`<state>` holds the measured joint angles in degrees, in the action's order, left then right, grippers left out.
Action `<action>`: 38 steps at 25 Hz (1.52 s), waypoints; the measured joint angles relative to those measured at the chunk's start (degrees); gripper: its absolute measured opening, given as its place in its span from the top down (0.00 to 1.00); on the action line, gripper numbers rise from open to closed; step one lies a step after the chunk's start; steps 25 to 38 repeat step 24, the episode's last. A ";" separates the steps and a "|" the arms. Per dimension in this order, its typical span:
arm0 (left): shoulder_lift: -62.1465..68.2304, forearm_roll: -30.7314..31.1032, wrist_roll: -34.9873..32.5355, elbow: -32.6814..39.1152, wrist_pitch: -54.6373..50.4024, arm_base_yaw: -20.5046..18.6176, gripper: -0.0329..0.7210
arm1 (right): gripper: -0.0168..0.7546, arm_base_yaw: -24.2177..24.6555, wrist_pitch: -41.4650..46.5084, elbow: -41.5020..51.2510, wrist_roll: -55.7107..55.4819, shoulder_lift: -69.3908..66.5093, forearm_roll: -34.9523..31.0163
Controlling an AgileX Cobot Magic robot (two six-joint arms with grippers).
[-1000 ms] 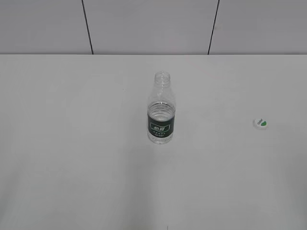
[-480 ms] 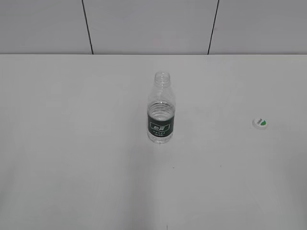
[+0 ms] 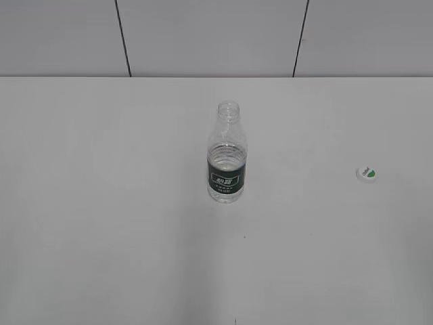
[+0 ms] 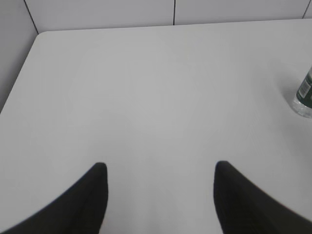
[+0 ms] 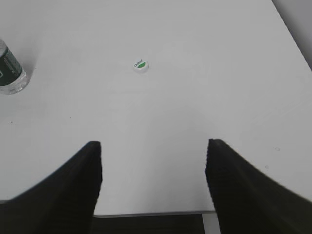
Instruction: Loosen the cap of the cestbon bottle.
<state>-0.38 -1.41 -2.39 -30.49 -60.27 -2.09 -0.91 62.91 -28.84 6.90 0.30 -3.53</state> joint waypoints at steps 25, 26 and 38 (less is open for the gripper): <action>0.00 1.05 0.00 0.00 0.00 -1.22 0.40 | 0.31 0.00 -0.05 0.00 0.05 0.00 0.60; 0.00 1.05 0.00 0.00 0.00 -1.22 0.40 | 0.31 0.00 -0.05 0.00 0.05 0.00 0.60; 0.00 1.05 0.00 0.00 0.00 -1.22 0.40 | 0.31 0.00 -0.05 0.00 0.05 0.00 0.60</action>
